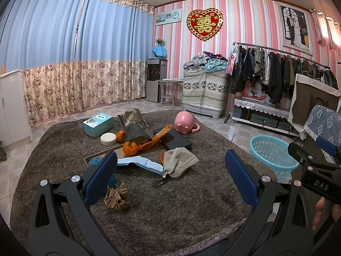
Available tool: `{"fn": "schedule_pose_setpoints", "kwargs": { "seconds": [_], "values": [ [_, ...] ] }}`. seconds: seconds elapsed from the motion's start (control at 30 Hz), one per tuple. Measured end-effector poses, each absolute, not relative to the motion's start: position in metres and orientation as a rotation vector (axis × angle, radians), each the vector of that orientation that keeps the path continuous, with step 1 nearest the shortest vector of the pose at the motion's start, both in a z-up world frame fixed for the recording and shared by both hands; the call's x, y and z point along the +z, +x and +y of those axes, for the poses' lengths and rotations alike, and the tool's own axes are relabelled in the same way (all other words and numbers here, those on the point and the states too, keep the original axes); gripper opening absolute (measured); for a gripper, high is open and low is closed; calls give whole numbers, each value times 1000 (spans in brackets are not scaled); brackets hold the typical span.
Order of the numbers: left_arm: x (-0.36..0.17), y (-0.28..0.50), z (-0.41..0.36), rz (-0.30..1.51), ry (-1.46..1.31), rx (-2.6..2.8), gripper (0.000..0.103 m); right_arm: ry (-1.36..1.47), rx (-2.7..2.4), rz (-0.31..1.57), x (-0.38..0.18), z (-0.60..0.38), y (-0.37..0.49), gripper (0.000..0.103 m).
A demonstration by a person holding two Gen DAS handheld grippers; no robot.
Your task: Collect trash
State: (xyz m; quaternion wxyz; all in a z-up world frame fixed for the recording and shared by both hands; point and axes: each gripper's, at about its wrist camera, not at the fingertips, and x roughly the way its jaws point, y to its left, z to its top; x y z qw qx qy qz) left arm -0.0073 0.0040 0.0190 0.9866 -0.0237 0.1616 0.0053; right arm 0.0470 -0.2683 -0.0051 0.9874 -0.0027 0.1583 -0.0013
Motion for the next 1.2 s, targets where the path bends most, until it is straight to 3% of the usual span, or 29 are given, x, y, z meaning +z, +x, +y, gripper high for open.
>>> {"fn": "schedule_pose_setpoints", "kwargs": {
  "seconds": [0.37,0.57,1.2],
  "values": [
    [22,-8,7,339,-48,4,98,-5,-4,321,-7,-272,47,99],
    [-6,7,9,351,-55,-3,98,-10,-9,323,-5,-284,36,99],
    [-26,31,39,407,-61,76,98,1,-19,337,-21,-265,80,99]
  ]
}}
